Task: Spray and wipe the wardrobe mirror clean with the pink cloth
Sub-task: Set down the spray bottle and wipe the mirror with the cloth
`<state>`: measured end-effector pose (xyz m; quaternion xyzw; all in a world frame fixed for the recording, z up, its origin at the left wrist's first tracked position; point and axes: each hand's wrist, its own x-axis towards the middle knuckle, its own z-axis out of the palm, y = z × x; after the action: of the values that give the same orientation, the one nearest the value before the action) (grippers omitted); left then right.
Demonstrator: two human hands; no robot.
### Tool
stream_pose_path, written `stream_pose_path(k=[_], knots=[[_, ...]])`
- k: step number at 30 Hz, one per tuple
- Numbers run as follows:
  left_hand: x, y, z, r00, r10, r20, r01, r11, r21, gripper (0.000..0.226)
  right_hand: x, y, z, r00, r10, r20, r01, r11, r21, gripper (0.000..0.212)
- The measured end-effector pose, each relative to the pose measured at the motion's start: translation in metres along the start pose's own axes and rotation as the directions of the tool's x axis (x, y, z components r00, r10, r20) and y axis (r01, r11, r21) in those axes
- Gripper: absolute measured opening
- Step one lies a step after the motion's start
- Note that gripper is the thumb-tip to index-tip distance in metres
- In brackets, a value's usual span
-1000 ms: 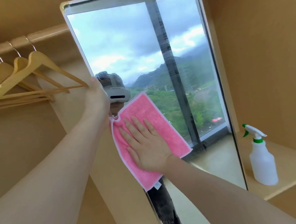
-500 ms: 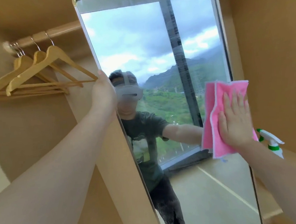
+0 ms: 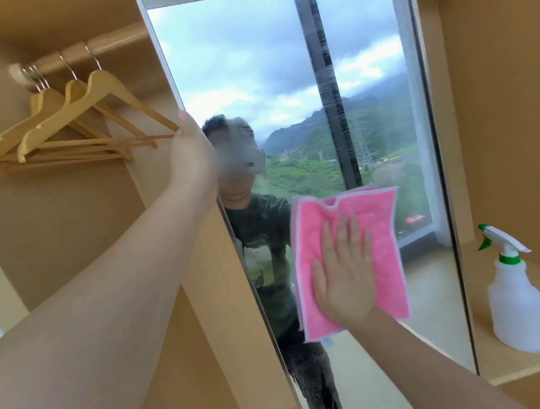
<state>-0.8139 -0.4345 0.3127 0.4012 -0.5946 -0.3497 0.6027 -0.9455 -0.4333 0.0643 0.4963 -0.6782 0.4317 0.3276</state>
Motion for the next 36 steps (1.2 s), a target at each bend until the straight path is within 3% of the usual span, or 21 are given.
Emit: stream_pose_path(k=[2, 4, 12, 17, 21, 24, 29, 33, 36], knots=[[-0.002, 0.000, 0.001, 1.000, 0.003, 0.027, -0.003, 1.000, 0.000, 0.037, -0.014, -0.031, 0.013, 0.974, -0.228, 0.011, 0.228, 0.973, -0.022, 0.059], [-0.003, 0.000, -0.001, 1.000, -0.014, 0.027, 0.014, 1.000, -0.019, 0.037, -0.023, -0.048, 0.022, 0.933, -0.360, 0.015, 0.360, 0.931, -0.059, 0.056], [0.000, -0.005, -0.002, 0.999, -0.028, 0.026, 0.030, 0.994, -0.104, 0.044, -0.038, -0.023, 0.024, 0.850, -0.519, 0.095, 0.527, 0.840, -0.128, 0.052], [0.003, -0.015, -0.009, 0.999, 0.049, 0.010, -0.048, 0.996, -0.076, 0.040, -0.039, 0.036, 0.015, 0.902, -0.424, 0.080, 0.431, 0.890, -0.149, 0.053], [-0.013, -0.042, -0.012, 0.997, 0.065, 0.047, -0.059, 0.990, -0.126, 0.037, -0.039, 0.113, 0.003, 0.989, -0.149, 0.025, 0.151, 0.981, -0.123, 0.057], [-0.043, -0.097, -0.011, 0.994, 0.052, 0.091, -0.036, 0.985, -0.168, 0.043, -0.042, 0.162, -0.007, 1.000, 0.029, 0.001, -0.029, 0.994, -0.109, 0.059], [-0.066, -0.180, -0.005, 0.997, 0.058, 0.045, -0.048, 0.978, -0.203, 0.039, -0.056, 0.186, 0.001, 0.994, 0.081, -0.070, -0.085, 0.995, -0.054, 0.064], [-0.076, -0.219, -0.001, 0.994, 0.101, 0.032, -0.096, 0.987, -0.129, 0.060, -0.064, 0.178, 0.017, 0.983, 0.104, -0.149, -0.110, 0.993, -0.034, 0.065], [-0.089, -0.253, -0.002, 0.995, 0.092, 0.045, -0.085, 0.987, -0.139, 0.048, -0.071, 0.169, 0.023, 0.983, 0.065, -0.171, -0.075, 0.996, -0.050, 0.064]])
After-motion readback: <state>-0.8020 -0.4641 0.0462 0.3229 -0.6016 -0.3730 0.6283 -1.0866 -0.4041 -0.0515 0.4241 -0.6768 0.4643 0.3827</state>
